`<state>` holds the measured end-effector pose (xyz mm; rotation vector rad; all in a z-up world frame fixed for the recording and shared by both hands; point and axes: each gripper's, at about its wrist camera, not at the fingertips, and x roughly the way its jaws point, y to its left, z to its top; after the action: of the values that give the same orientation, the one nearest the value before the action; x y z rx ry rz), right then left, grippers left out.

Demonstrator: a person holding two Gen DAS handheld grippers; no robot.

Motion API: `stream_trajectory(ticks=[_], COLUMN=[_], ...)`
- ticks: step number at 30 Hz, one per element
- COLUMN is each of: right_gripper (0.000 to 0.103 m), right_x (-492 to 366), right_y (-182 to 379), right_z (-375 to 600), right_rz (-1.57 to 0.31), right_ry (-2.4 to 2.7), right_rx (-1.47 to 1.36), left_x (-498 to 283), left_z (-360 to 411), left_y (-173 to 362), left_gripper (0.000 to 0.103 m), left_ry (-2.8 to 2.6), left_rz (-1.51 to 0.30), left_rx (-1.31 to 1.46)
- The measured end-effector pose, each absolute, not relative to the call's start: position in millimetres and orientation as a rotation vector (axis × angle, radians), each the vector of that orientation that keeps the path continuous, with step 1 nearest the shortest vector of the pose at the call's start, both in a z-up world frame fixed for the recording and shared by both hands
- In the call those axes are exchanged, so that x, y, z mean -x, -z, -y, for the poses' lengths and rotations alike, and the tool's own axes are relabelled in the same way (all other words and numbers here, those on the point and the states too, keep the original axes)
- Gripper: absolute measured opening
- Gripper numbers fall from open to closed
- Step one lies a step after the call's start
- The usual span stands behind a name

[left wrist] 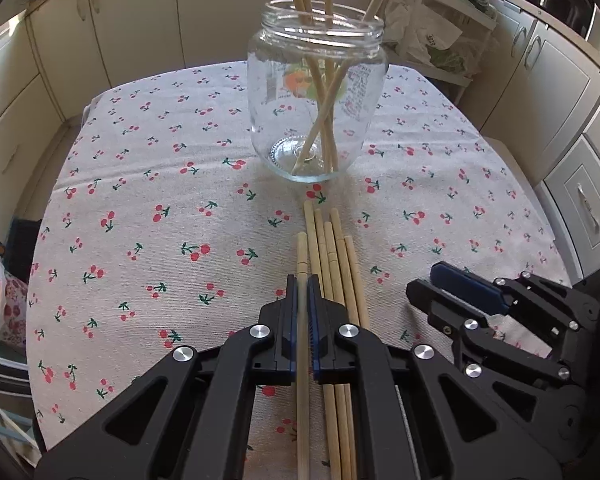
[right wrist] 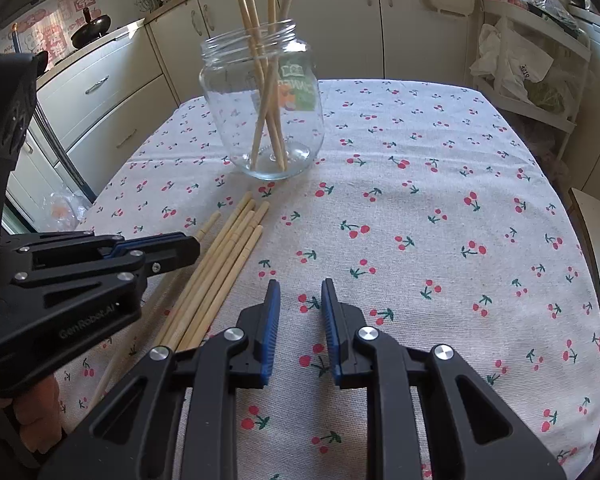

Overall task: Organize utensils
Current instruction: 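Close the left gripper on one loose wooden stick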

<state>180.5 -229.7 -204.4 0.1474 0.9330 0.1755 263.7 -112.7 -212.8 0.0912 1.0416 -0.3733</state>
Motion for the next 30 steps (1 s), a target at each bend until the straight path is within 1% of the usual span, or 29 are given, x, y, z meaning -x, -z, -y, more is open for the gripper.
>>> stream_trajectory(ticks=[15, 30], right_gripper=[0.022, 0.022], right_x=[-181.3, -181.7], right_y=[204.8, 205.1], right_z=[232.7, 234.1], right_rz=[-0.932, -0.931], right_ry=[-0.185, -0.194], right_rx=[-0.166, -0.195], left_x=[-268.6, -267.2], left_z=[103.4, 95.2], left_y=[206.4, 189.0], left_gripper=[0.005, 0.005], left_ry=[0.391, 0.412], left_rz=[-1.073, -1.04], left_rx=[0.016, 0.08])
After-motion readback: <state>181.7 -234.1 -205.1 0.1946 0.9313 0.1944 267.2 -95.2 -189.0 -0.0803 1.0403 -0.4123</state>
